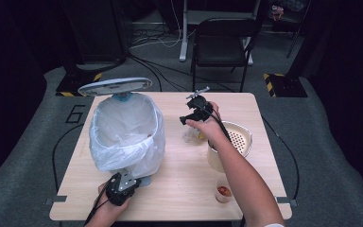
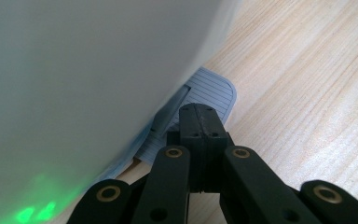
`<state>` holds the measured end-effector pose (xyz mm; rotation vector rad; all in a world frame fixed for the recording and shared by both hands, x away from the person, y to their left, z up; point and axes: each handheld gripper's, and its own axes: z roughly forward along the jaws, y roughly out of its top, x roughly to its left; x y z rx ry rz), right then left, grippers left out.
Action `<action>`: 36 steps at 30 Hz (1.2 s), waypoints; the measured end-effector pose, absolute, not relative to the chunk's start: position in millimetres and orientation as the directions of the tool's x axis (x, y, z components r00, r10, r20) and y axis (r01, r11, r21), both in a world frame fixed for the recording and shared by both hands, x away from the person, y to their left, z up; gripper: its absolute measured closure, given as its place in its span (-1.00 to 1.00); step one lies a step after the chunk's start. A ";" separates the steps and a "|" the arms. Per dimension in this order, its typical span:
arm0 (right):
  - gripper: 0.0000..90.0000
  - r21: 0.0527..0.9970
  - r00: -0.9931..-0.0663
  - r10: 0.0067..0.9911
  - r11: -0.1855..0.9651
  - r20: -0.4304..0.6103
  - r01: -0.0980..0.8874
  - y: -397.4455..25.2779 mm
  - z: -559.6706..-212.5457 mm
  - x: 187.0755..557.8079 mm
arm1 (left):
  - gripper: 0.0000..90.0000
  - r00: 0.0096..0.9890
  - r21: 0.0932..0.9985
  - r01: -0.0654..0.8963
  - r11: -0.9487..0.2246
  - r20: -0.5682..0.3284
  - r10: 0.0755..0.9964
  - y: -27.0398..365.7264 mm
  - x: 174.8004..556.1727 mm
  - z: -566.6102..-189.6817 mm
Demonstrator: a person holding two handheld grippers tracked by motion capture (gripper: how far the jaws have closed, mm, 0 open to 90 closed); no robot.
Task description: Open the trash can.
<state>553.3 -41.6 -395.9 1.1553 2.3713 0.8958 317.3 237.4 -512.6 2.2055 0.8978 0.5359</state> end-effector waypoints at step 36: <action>1.00 0.576 -0.612 0.789 0.525 -0.052 0.627 -38.5 -408.1 562.1 | 1.00 0.675 0.730 0.433 -0.529 0.127 0.727 236.9 316.3 -513.6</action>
